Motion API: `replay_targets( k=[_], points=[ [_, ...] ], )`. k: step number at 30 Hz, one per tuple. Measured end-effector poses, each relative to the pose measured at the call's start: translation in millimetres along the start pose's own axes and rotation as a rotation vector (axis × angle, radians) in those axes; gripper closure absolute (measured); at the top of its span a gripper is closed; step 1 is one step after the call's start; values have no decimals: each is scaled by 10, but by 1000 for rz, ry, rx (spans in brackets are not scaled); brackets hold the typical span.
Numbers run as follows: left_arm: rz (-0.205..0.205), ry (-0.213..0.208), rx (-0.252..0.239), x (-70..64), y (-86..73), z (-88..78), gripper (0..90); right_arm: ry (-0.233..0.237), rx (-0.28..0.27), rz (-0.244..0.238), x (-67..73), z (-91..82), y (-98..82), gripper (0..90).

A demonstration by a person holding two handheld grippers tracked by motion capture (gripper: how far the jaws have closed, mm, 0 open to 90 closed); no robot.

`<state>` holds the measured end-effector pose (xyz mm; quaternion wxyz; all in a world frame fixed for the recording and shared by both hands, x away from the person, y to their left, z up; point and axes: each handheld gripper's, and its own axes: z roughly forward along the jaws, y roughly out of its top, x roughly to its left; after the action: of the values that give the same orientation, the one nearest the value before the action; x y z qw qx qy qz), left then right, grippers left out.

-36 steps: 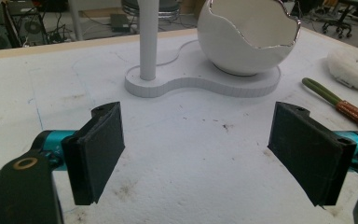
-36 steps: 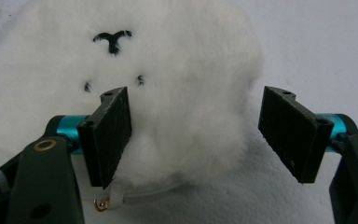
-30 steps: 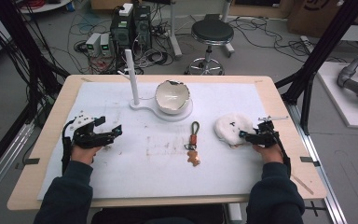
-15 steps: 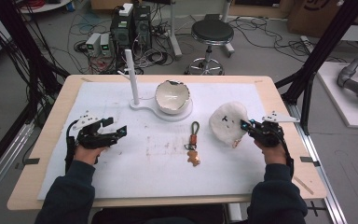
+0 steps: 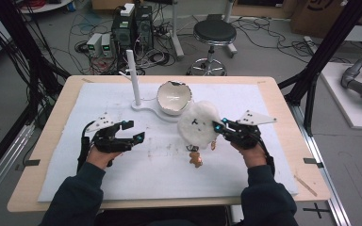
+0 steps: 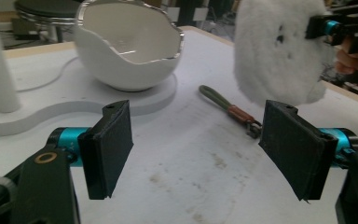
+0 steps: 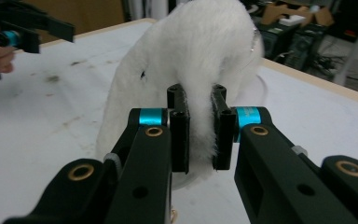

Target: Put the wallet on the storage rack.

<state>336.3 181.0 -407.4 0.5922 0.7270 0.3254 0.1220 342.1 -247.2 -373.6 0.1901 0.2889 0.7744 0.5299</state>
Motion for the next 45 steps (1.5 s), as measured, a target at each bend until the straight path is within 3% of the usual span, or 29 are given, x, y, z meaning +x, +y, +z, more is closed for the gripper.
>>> replay_targets(
  k=[1, 2, 7, 13, 16, 17, 19, 20, 23, 24, 25, 28, 30, 31, 32, 33, 35, 36, 37, 38, 40, 42, 43, 45],
  points=[
    [0, 0, 0, 0, 0, 0, 250, 20, 5, -2, 43, 48, 16, 818],
    [1, -31, 10, -59, -6, 66, 250, 40, 7, -5, 89, 96, 26, 818],
    [21, -94, 53, -181, -35, 228, 251, 103, 24, -38, 281, 294, 71, 816],
    [19, -106, 86, -241, -75, 338, 254, 145, 38, -46, 396, 401, 94, 814],
    [30, -126, 117, -263, -102, 382, 364, 159, 42, -43, 425, 434, 95, 812],
    [36, -127, 124, -274, -108, 385, 510, 164, 45, -38, 430, 442, 94, 812],
    [38, -118, 131, -285, -120, 385, 688, 160, 59, -37, 428, 454, 88, 809],
    [40, -118, 130, -287, -122, 381, 738, 161, 74, -29, 417, 462, 78, 803],
    [50, -135, 100, -277, -103, 348, 765, 157, 84, -25, 398, 472, 63, 775],
    [51, -150, 82, -271, -93, 325, 780, 155, 100, -15, 367, 483, 48, 692],
    [54, -161, 74, -267, -87, 310, 780, 155, 100, -15, 367, 483, 48, 692],
    [79, -219, 39, -274, -68, 259, 786, 163, 127, 0, 304, 519, 10, 508],
    [101, -250, 17, -297, -51, 237, 789, 197, 143, 49, 250, 572, -35, 375],
    [101, -268, 13, -302, -45, 232, 789, 197, 143, 49, 250, 572, -35, 375],
    [106, -277, 15, -305, -42, 231, 789, 230, 148, 71, 241, 602, -48, 375],
    [105, -278, 16, -303, -42, 231, 789, 250, 148, 80, 243, 614, -51, 383],
    [104, -278, 19, -304, -43, 231, 789, 328, 156, 69, 273, 647, -48, 532],
    [106, -248, 33, -298, -46, 229, 788, 331, 157, 49, 292, 649, -43, 580],
    [106, -248, 33, -298, -46, 229, 787, 331, 157, 49, 292, 649, -43, 580],
    [91, -192, 65, -265, -53, 227, 785, 323, 142, 24, 300, 613, -24, 702],
    [77, -182, 75, -252, -57, 234, 783, 330, 119, 20, 304, 600, -8, 731],
    [82, -122, 113, -243, -72, 259, 780, 316, 116, -16, 341, 607, 2, 742],
    [82, -122, 113, -243, -72, 259, 778, 323, 119, -21, 356, 612, 3, 747],
    [88, -69, 135, -229, -78, 266, 771, 337, 115, -46, 391, 622, 9, 755]
  ],
)
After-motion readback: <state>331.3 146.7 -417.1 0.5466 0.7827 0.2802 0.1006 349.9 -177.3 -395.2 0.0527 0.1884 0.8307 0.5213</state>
